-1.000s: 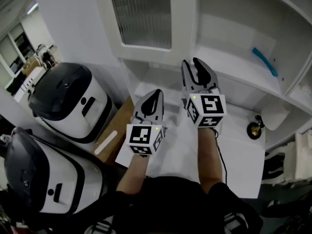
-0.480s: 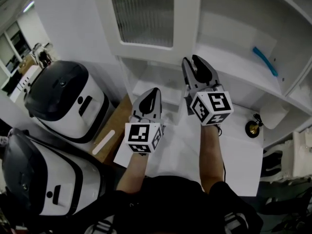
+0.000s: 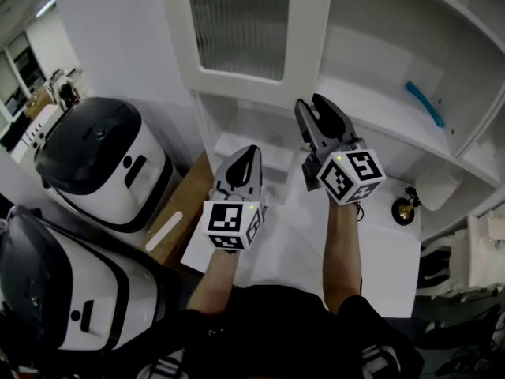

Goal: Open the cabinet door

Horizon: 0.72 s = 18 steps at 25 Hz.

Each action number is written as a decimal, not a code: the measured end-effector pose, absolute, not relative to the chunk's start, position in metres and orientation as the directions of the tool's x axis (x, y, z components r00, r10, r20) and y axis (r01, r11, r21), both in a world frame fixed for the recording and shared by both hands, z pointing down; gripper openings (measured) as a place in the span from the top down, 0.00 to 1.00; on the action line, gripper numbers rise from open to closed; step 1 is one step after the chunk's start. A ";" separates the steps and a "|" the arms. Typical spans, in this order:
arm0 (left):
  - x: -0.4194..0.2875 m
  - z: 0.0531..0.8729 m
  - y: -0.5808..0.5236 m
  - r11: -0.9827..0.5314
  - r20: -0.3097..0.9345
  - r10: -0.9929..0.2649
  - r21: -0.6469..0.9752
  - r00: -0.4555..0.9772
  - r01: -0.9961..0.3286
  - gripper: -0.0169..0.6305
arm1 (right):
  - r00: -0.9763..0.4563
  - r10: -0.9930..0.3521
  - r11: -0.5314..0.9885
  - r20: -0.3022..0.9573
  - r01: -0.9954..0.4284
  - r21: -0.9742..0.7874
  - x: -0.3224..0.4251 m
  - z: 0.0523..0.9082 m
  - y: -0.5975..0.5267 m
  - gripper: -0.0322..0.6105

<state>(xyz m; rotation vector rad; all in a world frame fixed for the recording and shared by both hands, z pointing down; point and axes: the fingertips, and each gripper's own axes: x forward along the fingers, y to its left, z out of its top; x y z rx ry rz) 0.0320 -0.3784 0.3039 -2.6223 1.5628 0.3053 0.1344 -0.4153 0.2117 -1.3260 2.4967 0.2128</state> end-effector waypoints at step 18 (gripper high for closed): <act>0.019 0.306 -0.330 -0.494 -0.200 -0.853 0.013 0.482 -0.869 0.96 | -0.540 -0.740 0.596 -0.401 -0.803 -0.019 0.108 0.211 -0.349 0.77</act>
